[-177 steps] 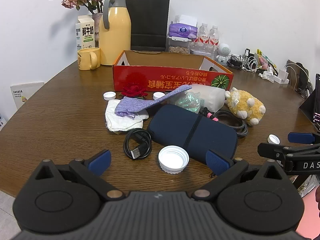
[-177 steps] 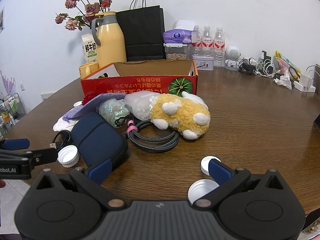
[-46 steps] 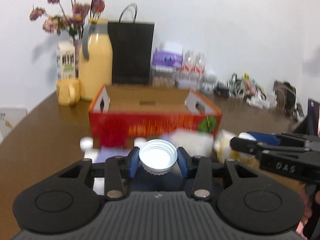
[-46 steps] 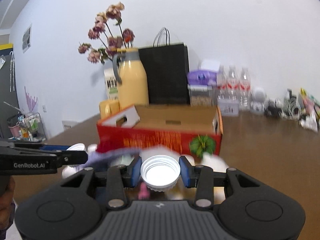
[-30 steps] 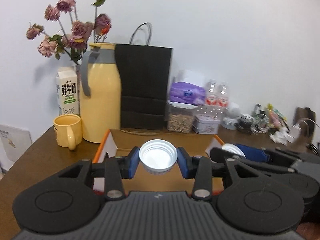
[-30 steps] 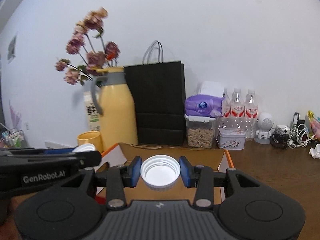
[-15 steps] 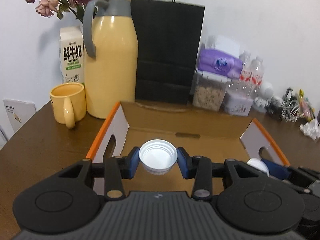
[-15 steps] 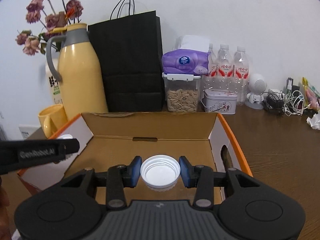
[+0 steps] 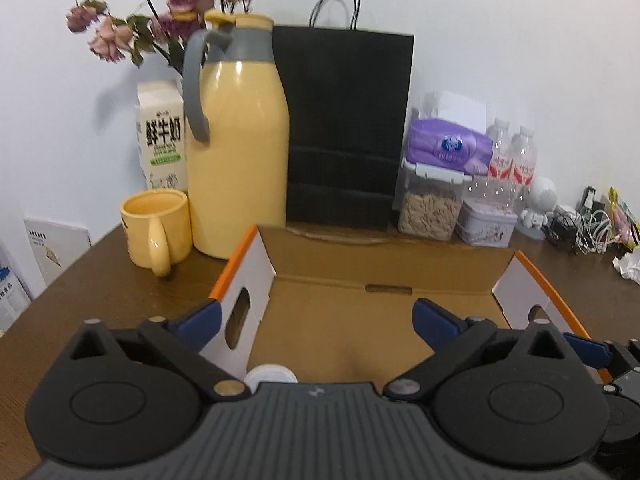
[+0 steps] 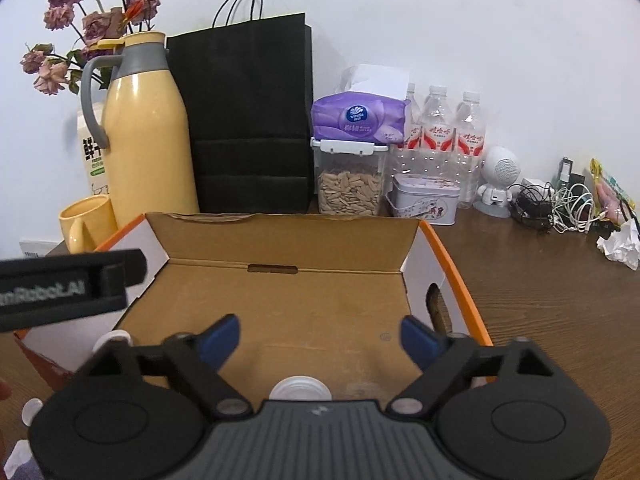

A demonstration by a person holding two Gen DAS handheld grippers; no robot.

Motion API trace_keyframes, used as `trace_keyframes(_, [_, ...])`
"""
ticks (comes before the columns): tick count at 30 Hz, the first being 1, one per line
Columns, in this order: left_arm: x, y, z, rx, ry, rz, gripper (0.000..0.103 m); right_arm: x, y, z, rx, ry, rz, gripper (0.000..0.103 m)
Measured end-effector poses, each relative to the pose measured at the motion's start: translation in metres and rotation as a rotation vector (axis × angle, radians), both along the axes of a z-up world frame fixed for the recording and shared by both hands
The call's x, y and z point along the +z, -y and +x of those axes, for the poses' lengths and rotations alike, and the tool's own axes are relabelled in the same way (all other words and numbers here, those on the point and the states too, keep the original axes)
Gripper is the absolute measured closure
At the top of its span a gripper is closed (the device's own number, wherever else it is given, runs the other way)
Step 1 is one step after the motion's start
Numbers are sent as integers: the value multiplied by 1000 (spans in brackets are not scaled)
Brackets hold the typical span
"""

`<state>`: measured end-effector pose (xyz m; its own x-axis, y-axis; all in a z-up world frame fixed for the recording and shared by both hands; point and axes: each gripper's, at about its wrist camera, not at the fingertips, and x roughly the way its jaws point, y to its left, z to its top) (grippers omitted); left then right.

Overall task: Organize objects
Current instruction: 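Carry both caps over the cardboard box and open both tools to drop them, then move both tools back toward the items on the table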

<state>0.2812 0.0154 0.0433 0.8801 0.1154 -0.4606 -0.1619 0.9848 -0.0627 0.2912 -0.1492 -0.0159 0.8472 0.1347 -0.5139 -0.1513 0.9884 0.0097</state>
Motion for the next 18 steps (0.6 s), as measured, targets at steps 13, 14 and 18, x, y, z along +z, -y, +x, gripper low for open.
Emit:
trace_keyframes(13, [20, 0, -19, -14, 87, -26, 0, 11, 7, -9, 22, 44, 49, 0])
trace_keyframes(14, [24, 0, -23, -17, 100, -27, 0, 14, 7, -12, 26, 50, 55, 0])
trace_keyframes(18, [40, 2, -41, -35, 145, -34, 0, 28, 8, -27, 53, 84, 63, 0])
